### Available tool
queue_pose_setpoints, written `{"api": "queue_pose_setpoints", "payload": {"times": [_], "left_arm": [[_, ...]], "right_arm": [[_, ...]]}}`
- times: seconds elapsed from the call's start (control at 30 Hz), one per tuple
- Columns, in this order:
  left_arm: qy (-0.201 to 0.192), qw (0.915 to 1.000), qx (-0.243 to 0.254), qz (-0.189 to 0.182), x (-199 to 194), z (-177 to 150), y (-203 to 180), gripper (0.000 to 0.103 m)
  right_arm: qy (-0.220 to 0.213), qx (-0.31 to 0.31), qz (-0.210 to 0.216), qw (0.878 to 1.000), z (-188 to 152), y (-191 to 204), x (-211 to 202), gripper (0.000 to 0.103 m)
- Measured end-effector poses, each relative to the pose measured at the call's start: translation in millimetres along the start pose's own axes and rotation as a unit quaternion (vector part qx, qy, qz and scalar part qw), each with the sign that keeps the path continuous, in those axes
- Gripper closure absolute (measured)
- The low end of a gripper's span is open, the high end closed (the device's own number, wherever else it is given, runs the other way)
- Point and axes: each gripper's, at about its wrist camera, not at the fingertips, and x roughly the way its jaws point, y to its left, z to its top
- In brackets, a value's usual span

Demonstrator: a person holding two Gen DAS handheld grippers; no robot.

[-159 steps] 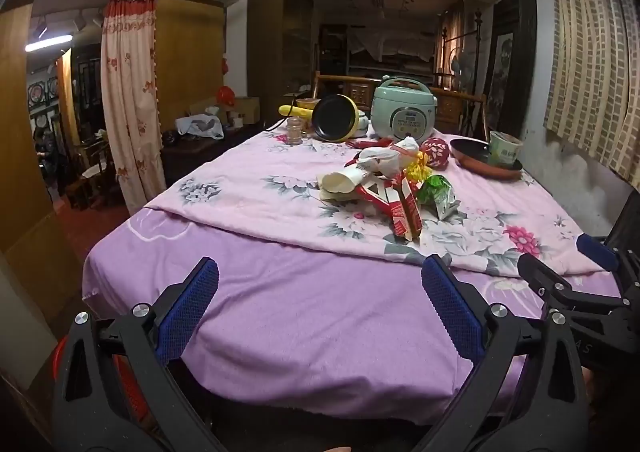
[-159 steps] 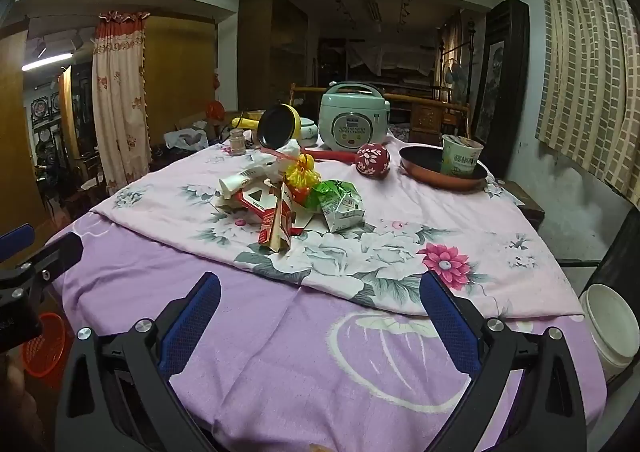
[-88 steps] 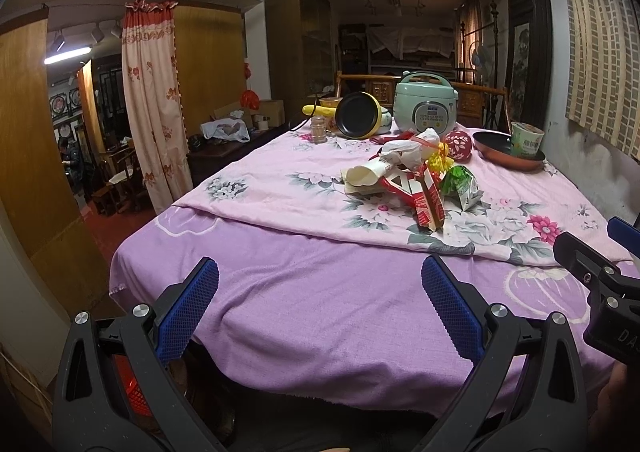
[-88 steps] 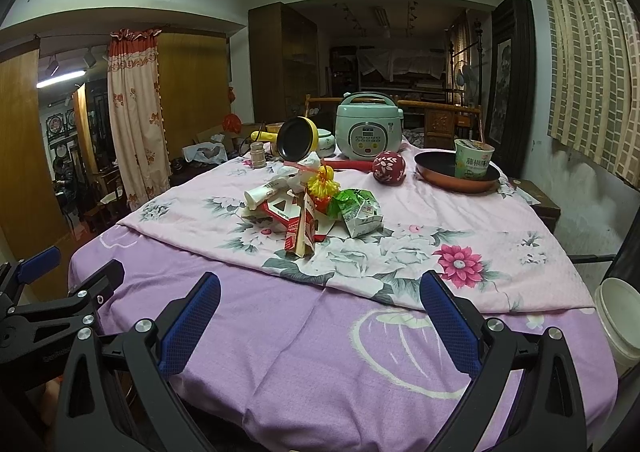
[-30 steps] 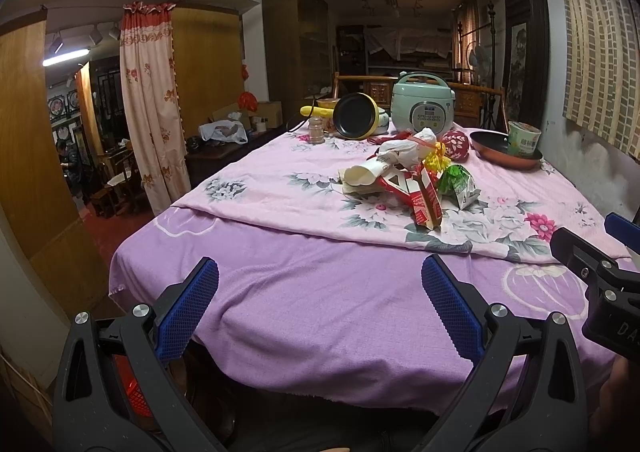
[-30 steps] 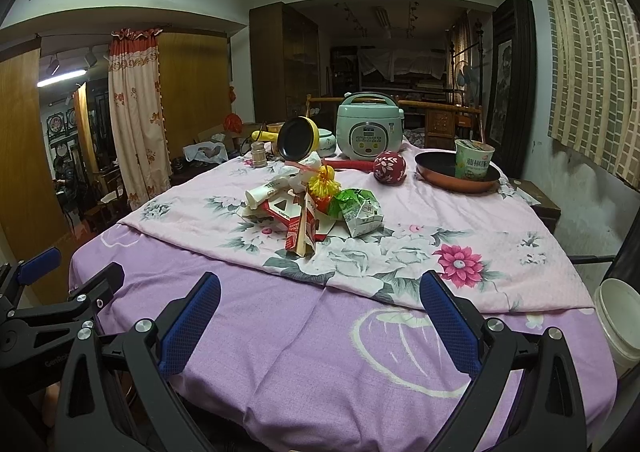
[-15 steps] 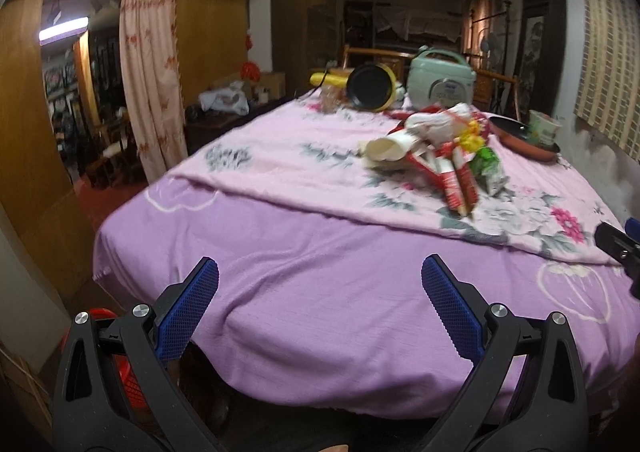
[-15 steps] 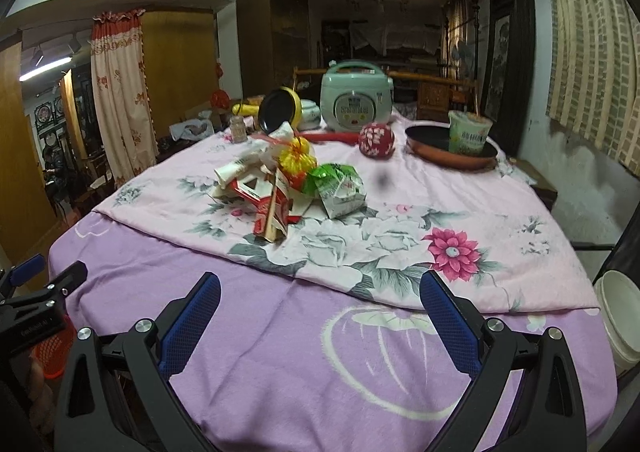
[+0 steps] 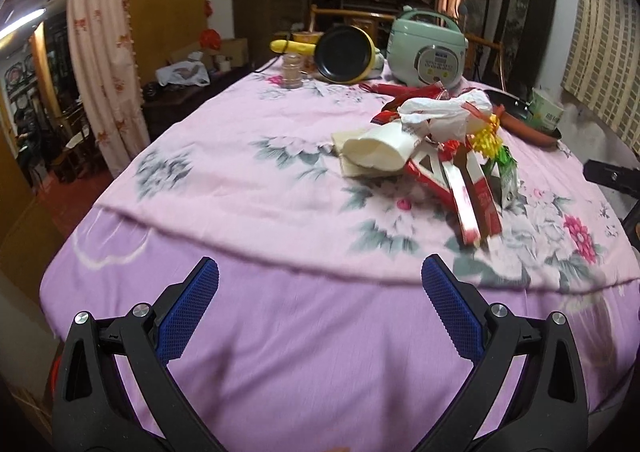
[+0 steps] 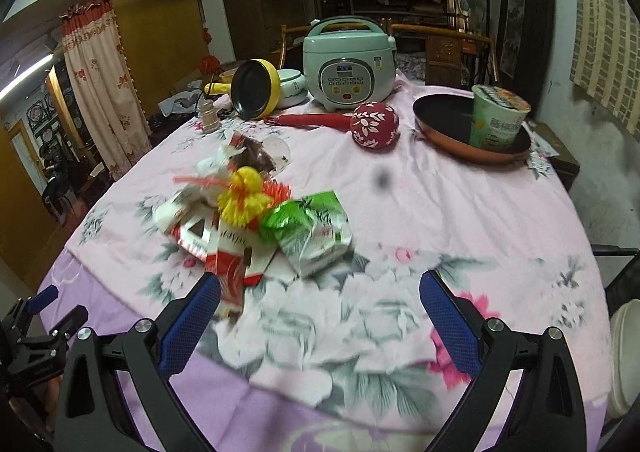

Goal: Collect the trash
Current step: 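Close the left tool on the white paper cup while the right tool reaches the carton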

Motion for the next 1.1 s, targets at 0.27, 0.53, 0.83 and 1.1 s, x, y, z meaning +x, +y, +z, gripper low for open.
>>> {"api": "queue_pose_setpoints", "payload": {"times": [0.27, 0.53, 0.83, 1.1], "left_arm": [[0.005, 0.9992, 0.024, -0.031, 49, 59, -23, 0.005], [0.016, 0.9955, 0.047, -0.081, 99, 92, -55, 0.005], [0.037, 0.9966, 0.002, -0.074, 131, 85, -31, 0.005], [0.003, 0.9993, -0.015, -0.034, 119, 87, -4, 0.005]], "right_arm": [[0.038, 0.014, 0.049, 0.998, 20, -9, 68, 0.005], [0.072, 0.027, 0.036, 0.996, 0, -34, 108, 0.005], [0.113, 0.01, 0.045, 0.993, -11, -26, 127, 0.005], [0.111, -0.049, -0.003, 0.993, -20, -9, 133, 0.004]]}}
